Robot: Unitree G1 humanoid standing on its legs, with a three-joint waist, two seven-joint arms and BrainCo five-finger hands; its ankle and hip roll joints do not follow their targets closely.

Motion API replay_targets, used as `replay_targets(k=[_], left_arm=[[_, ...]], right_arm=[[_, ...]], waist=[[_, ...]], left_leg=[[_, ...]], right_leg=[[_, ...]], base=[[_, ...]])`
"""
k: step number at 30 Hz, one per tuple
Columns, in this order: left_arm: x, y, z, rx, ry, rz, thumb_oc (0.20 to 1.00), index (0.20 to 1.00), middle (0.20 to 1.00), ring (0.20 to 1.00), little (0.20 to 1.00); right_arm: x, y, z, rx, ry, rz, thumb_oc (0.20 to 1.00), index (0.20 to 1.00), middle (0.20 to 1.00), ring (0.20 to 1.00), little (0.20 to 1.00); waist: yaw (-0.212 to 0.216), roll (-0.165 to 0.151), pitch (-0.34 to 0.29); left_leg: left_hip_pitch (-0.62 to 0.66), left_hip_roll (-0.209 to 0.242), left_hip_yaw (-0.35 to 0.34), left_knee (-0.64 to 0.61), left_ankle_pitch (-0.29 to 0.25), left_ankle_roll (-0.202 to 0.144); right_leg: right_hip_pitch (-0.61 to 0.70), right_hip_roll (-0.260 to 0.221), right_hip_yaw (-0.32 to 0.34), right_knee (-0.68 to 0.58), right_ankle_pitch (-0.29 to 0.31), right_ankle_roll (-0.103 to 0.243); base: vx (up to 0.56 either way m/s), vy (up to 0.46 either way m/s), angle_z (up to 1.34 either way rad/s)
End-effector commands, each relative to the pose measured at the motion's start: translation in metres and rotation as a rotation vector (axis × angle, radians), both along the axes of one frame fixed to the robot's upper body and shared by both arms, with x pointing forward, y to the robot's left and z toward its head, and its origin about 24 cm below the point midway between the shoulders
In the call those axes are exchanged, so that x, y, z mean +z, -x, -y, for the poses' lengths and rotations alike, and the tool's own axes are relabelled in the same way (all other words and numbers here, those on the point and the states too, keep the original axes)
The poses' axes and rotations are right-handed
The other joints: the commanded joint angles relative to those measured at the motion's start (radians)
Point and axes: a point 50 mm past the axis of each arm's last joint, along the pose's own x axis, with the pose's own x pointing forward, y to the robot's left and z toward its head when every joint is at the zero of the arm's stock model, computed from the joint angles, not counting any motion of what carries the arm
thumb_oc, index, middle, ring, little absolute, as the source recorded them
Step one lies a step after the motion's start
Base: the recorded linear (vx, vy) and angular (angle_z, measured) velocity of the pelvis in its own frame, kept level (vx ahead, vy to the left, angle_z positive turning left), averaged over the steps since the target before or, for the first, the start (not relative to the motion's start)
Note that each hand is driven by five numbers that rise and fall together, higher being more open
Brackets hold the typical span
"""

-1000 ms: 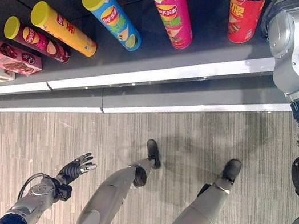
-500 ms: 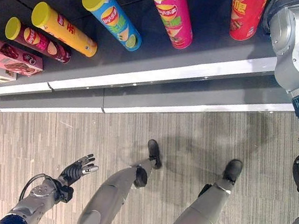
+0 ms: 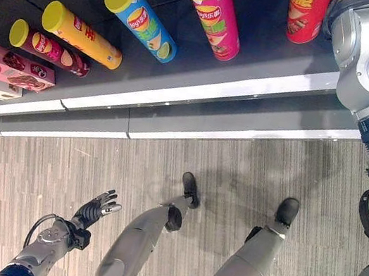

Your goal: Put the goods on the table back onto the shelves and tidy them up.

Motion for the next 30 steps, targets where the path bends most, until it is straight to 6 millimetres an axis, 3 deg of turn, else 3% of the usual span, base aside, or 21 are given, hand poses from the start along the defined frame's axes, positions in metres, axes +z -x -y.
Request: replay_targets(k=[1,9,14,20,25,30], left_arm=[[0.003,0.002,0.004,-0.016,0.009,0.019,1.000,1.000,1.000,1.000,1.000],[0.000,0.003,0.006,-0.018,0.003,0.009,1.000,1.000,1.000,1.000,1.000],[-0.004,0.003,0.008,0.002,0.011,-0.007,1.000,1.000,1.000,1.000,1.000],[-0.016,0.013,0.012,0.010,0.014,-0.050,1.000,1.000,1.000,1.000,1.000],[-0.024,0.025,0.009,0.020,0.004,-0.091,1.000,1.000,1.000,1.000,1.000],[-0.036,0.043,-0.007,0.066,-0.034,-0.156,1.000,1.000,1.000,1.000,1.000]], right_arm=[[0.045,0.024,-0.010,0.026,0.025,0.196,1.000,1.000,1.000,1.000,1.000],[0.033,0.027,-0.011,0.097,-0.009,0.224,1.000,1.000,1.000,1.000,1.000],[0.013,0.038,-0.010,0.238,-0.102,0.278,1.000,1.000,1.000,1.000,1.000],[-0.035,0.051,-0.001,0.371,-0.196,0.292,1.000,1.000,1.000,1.000,1.000],[-0.065,0.060,0.005,0.409,-0.226,0.259,1.000,1.000,1.000,1.000,1.000],[-0.116,0.074,0.017,0.484,-0.402,0.106,1.000,1.000,1.000,1.000,1.000]], waist=[[0.016,0.049,0.007],[0.002,0.033,0.007],[-0.016,0.005,-0.001],[-0.037,-0.058,-0.035],[-0.047,-0.091,-0.059],[-0.074,-0.148,-0.106]], left_leg=[[0.012,0.151,-0.049,0.113,-0.047,-0.162],[0.056,0.150,-0.046,0.103,-0.051,-0.165],[0.110,0.147,-0.050,0.062,-0.045,-0.171],[0.205,0.157,-0.056,-0.024,-0.015,-0.185],[0.265,0.168,-0.050,-0.071,0.000,-0.193],[0.348,0.190,-0.028,-0.128,0.012,-0.199]], right_leg=[[-0.031,0.010,0.027,0.018,0.084,-0.053],[0.022,0.020,0.018,-0.003,0.089,-0.050],[0.091,0.035,-0.003,-0.056,0.107,-0.041],[0.201,0.070,-0.035,-0.151,0.135,-0.031],[0.261,0.087,-0.047,-0.202,0.145,-0.026],[0.330,0.113,-0.055,-0.266,0.158,-0.020]], base=[[-0.01,0.010,0.04],[0.00,0.007,0.02],[0.00,0.000,0.00],[0.03,-0.034,0.00],[0.04,-0.034,-0.07],[0.07,-0.033,-0.05]])
